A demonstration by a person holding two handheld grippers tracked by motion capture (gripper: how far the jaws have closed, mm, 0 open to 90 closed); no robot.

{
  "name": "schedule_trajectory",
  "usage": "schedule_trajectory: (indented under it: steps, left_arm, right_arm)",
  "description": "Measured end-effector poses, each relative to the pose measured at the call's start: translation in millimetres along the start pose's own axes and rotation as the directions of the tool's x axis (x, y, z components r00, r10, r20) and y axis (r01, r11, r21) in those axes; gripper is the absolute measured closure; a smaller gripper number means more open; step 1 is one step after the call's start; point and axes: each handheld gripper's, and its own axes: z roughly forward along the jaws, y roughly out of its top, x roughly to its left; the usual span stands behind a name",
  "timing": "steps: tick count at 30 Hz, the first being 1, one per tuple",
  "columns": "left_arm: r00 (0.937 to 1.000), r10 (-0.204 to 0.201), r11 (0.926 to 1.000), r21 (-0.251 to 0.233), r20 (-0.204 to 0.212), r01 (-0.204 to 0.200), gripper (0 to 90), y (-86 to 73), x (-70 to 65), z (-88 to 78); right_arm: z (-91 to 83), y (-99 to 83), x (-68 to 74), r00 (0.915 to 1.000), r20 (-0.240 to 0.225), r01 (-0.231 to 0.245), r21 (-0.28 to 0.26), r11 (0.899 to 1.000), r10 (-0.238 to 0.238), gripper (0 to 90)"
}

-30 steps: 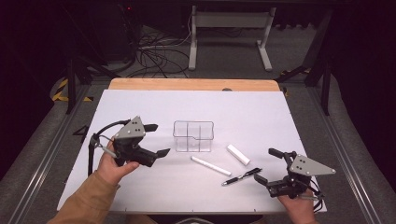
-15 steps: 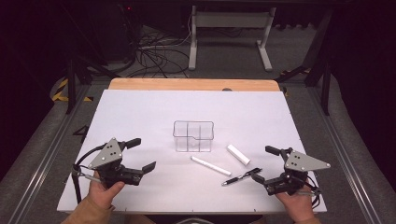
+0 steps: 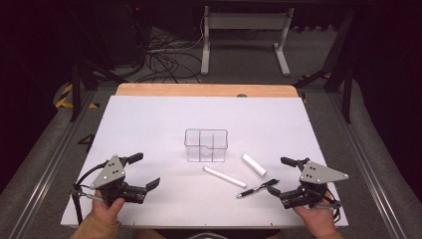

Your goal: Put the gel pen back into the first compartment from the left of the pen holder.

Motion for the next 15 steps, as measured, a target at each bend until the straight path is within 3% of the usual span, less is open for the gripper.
schedule_trajectory:
  steps: [4, 15]
  left_arm:
    - [0.9999, -0.005, 0.9996, -0.029, 0.01, 0.005, 6.4, -1.5, 1.2, -3.5]
    - [0.9989, 0.017, 0.9998, 0.006, -0.043, -0.017, 7.2, -6.1, 1.1, -6.8]
  right_arm:
    - [1.8, 0.3, -1.3, 0.9996, -0.026, -0.012, 0.007, 1.0, 0.012, 8.2]
    - [5.3, 7.4, -6.7, 0.9994, -0.034, -0.005, 0.015, 1.0, 0.005, 6.4]
